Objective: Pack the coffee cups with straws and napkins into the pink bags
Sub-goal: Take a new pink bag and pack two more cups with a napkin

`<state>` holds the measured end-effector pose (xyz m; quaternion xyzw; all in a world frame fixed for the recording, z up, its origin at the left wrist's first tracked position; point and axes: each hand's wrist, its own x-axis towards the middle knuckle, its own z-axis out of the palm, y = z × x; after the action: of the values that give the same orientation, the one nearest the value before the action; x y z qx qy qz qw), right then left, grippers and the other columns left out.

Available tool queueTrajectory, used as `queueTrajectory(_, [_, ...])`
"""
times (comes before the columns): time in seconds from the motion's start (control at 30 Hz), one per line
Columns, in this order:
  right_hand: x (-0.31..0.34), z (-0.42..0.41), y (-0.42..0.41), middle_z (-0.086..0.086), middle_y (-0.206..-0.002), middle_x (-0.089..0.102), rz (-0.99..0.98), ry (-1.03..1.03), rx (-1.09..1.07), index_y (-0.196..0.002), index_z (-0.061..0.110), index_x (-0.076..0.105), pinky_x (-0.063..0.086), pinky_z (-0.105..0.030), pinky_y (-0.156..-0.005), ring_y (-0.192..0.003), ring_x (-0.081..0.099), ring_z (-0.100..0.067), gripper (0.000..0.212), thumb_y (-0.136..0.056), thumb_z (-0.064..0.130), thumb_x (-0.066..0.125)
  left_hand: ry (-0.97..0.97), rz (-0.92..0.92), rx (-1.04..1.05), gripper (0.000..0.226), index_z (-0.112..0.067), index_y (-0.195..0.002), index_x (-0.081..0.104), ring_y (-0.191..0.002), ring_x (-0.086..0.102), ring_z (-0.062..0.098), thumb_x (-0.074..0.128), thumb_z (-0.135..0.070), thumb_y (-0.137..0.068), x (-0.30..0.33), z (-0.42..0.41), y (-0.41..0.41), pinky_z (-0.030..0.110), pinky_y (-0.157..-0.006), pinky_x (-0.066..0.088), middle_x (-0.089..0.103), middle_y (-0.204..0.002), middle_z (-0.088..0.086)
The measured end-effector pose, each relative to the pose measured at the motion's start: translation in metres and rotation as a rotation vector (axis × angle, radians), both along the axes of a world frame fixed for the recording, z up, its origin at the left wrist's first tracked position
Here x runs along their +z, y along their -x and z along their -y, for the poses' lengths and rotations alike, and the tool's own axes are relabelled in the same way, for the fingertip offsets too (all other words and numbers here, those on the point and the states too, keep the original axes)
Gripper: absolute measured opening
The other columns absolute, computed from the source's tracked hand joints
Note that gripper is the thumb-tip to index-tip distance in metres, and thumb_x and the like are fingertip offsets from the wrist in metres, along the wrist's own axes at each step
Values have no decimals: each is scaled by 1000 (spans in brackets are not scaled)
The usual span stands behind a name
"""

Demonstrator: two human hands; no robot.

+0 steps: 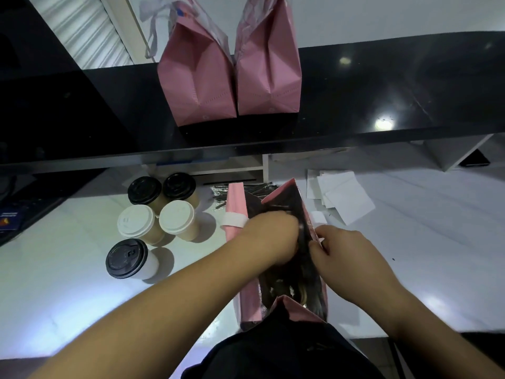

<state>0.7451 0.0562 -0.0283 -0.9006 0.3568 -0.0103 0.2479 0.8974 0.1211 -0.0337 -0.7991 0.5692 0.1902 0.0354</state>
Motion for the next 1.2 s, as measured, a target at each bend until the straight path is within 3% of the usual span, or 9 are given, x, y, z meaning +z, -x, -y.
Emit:
queueTrajectory(0.07, [0, 2, 0, 3, -53, 53, 0, -7, -1, -71, 29, 46, 31, -27, -45, -50, 52, -12, 28, -98, 35, 48, 214, -115, -36, 24, -25, -118, 70, -110, 65, 19, 59, -32, -97, 25, -15, -5, 32, -86, 55, 71, -119, 0])
queueTrajectory(0.17, [0, 3, 0, 4, -51, 55, 1, -4, 10, -71, 29, 50, 33, -27, -44, -48, 53, -11, 29, -99, 36, 48, 511, -254, 61, 24, -39, -123, 67, -106, 54, -7, 62, -37, -99, 57, -53, -31, 3, -84, 40, 66, -121, -21])
queueTrajectory(0.3, [-1, 5, 1, 15, -53, 58, 20, 3, 23, -66, 27, 47, 37, -29, -44, -45, 52, -14, 33, -98, 35, 50, 666, -241, 397, 33, -38, -135, 63, -121, 51, -15, 59, -36, -102, 49, -113, -89, 7, -100, 37, 59, -131, -30])
queueTrajectory(0.4, [-1, 5, 0, 24, -58, 61, 7, -13, 39, -69, 29, 53, 37, -25, -44, -53, 60, -6, 32, -99, 40, 50, 543, -187, 661, 39, -29, -140, 59, -124, 62, 11, 60, -36, -102, 14, -159, -123, 34, -103, 48, 65, -137, -9])
queueTrajectory(0.53, [0, 4, -2, 22, -55, 62, 4, -19, 56, -72, 31, 55, 38, -24, -44, -61, 61, 6, 29, -99, 41, 52, 230, -6, 879, 68, -12, -148, 51, -131, 55, 33, 74, -38, -90, -33, -213, -141, 45, -103, 48, 56, -146, 15])
queueTrajectory(0.67, [2, 3, -7, 13, -53, 64, 1, -24, 69, -73, 24, 60, 49, -33, -48, -51, 60, -8, 31, -96, 42, 51, 183, -47, 1042, 57, -11, -130, 59, -127, 51, 37, 77, -38, -83, -61, -235, -144, 43, -100, 46, 54, -139, 18])
queueTrajectory(0.8, [4, 1, -10, 13, -53, 65, -3, -51, 78, -72, 28, 60, 44, -30, -48, -57, 62, 0, 29, -97, 39, 52, 130, 12, 1102, 53, -8, -119, 56, -127, 45, 39, 76, -38, -80, -68, -239, -148, 49, -98, 48, 54, -134, 15])
queueTrajectory(1.0, [5, -1, -13, 9, -50, 64, -25, -35, 86, -69, 30, 59, 40, -29, -46, -44, 58, -8, 29, -96, 38, 52, 75, 75, 1081, 57, -10, -129, 56, -125, 46, 41, 77, -28, -80, -71, -241, -146, 47, -94, 49, 53, -138, 14])
queueTrajectory(1.2, [7, -1, -11, 7, -49, 63, -24, -32, 90, -67, 28, 58, 38, -28, -46, -45, 59, -10, 30, -96, 34, 55, 102, -19, 1088, 68, -19, -143, 46, -121, 48, 42, 75, -28, -82, -60, -240, -134, 51, -95, 52, 51, -136, 14])
